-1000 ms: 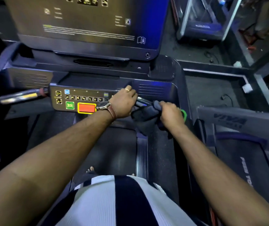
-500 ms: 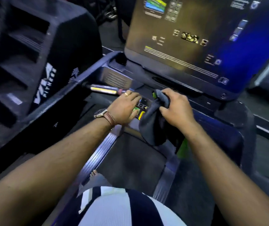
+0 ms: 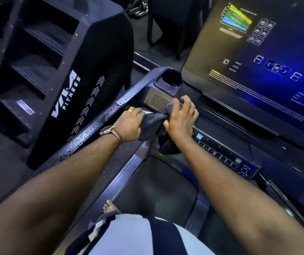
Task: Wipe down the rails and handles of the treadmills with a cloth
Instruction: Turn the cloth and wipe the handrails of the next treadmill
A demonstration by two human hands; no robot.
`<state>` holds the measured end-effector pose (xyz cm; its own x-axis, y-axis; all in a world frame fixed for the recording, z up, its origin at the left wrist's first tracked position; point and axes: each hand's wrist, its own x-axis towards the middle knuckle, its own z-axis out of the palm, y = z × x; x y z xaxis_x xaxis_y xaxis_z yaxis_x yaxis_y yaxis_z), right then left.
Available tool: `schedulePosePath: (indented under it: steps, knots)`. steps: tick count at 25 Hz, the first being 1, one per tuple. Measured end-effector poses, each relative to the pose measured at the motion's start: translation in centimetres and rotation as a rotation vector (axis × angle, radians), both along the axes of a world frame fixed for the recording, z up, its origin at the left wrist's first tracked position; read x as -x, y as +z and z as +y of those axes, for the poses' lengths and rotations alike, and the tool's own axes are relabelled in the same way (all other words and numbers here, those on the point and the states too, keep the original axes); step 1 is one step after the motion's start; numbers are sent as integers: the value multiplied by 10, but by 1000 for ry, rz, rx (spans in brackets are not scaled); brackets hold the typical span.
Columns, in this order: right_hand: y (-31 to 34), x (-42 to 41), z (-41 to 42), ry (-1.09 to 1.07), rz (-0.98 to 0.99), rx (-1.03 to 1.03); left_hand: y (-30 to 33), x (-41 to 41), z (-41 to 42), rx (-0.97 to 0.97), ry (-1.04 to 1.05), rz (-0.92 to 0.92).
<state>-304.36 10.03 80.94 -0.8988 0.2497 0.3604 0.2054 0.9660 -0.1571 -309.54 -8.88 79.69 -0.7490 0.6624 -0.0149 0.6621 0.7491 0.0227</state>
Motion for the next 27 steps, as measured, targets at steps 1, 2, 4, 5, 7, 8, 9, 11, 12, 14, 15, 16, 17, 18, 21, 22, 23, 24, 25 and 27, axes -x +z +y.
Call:
schedulePosePath:
  steps: [1, 2, 4, 5, 7, 8, 9, 11, 12, 14, 15, 16, 17, 18, 21, 22, 23, 24, 25, 27]
  knots:
    - [-10, 2, -3, 3, 35, -52, -3, 9, -4, 3, -3, -10]
    - [-20, 0, -6, 23, 69, -97, -6, 17, -8, 4, -10, -15]
    - [-39, -3, -17, 33, 37, -107, -13, 29, -15, -39, -23, -38]
    - [-46, -4, -25, 15, -20, -86, -16, 31, -17, -80, -27, -60]
    - [-55, 3, -45, 6, -132, -61, -20, 34, -18, -134, -27, -92]
    - [-56, 10, -55, 49, -189, -54, -21, 37, -18, -149, -27, -95]
    - [-54, 18, -62, 126, -242, -61, -20, 40, -18, -166, -29, -97]
    - [-51, 28, -55, 305, -292, -153, -21, 46, -20, -210, -28, -107]
    - [-49, 29, -43, 369, -292, -206, -22, 49, -21, -223, -25, -108]
    - [-44, 19, -15, 371, -294, -269, -29, 50, -23, -230, -26, -90]
    - [-40, 13, -5, 318, -300, -285, -32, 49, -24, -237, -20, -83]
    - [-39, 11, -3, 258, -312, -290, -35, 48, -24, -254, -5, -79]
    - [-39, 16, -9, 219, -322, -283, -38, 45, -23, -272, 17, -82]
    - [-38, 26, -20, 210, -337, -260, -41, 42, -21, -288, 39, -94]
    - [-41, 62, -59, 318, -422, -238, -44, 30, -18, -253, 113, -133]
    - [-43, 67, -64, 377, -436, -263, -43, 27, -18, -244, 124, -126]
    - [-44, 68, -62, 446, -445, -308, -43, 27, -19, -261, 133, -125]
    - [-43, 64, -52, 523, -448, -362, -42, 27, -19, -290, 148, -133]
    - [-42, 58, -37, 592, -444, -408, -41, 28, -18, -308, 168, -147]
    - [-40, 46, -10, 654, -426, -447, -40, 28, -17, -299, 202, -155]
